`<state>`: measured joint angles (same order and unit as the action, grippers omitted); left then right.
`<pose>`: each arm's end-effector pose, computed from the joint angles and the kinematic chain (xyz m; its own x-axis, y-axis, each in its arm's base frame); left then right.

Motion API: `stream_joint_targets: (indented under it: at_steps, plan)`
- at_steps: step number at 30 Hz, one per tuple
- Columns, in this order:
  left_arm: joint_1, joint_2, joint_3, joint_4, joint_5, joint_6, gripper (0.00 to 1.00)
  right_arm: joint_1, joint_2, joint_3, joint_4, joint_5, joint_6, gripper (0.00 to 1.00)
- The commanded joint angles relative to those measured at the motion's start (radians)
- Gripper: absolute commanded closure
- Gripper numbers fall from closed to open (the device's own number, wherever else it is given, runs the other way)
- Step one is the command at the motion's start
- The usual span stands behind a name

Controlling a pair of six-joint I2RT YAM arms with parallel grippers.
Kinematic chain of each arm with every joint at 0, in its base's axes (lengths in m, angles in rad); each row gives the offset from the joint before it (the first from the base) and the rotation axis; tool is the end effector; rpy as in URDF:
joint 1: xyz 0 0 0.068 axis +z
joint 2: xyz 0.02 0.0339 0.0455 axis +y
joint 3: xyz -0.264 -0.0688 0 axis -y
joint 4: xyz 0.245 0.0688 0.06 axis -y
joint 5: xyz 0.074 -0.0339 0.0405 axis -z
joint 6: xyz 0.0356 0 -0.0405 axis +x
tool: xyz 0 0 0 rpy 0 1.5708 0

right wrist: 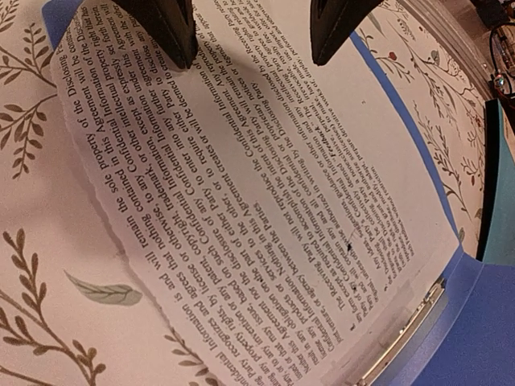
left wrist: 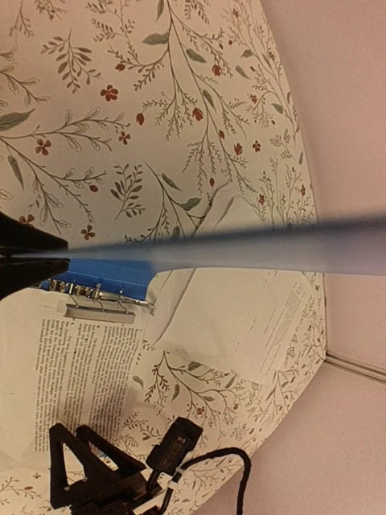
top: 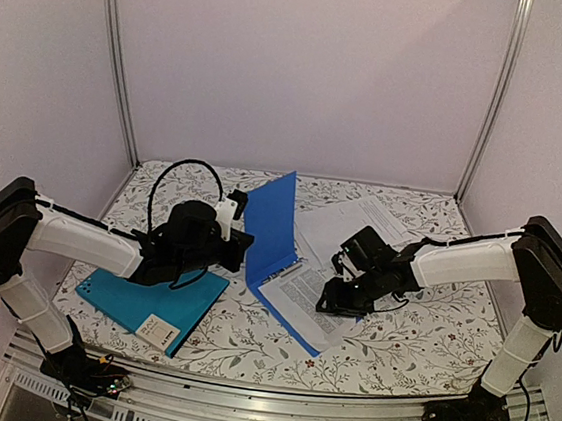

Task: Put the files into the folder
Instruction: Insert the spring clip onto the folder.

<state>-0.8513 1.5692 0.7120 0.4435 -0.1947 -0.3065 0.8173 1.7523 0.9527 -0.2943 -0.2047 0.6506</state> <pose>0.2194 -0.2399 0.1878 -0.4400 0.0530 -0.8964 0.5123 0.8347 -0.2021 0.2215 0.2466 0.1426 -0.9548 -0.1510 -0.2559 -0.2508 0.8713 0.4217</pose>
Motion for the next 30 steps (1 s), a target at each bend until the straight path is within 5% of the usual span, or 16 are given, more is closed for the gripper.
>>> stream_joint_targets:
  at_steps: [1, 18, 30]
  plan:
    - [-0.022, 0.008, 0.009, -0.019, 0.02, 0.009, 1.0, 0.007, 0.011, 0.012, -0.021, 0.01, -0.001, 0.5]
    - [-0.022, 0.007, 0.042, -0.054, -0.003, 0.026, 0.75, 0.007, -0.056, 0.045, -0.058, 0.006, -0.015, 0.45]
    - [-0.022, -0.036, 0.055, -0.097, -0.051, 0.053, 0.41, 0.007, -0.112, 0.077, -0.093, 0.009, -0.034, 0.45]
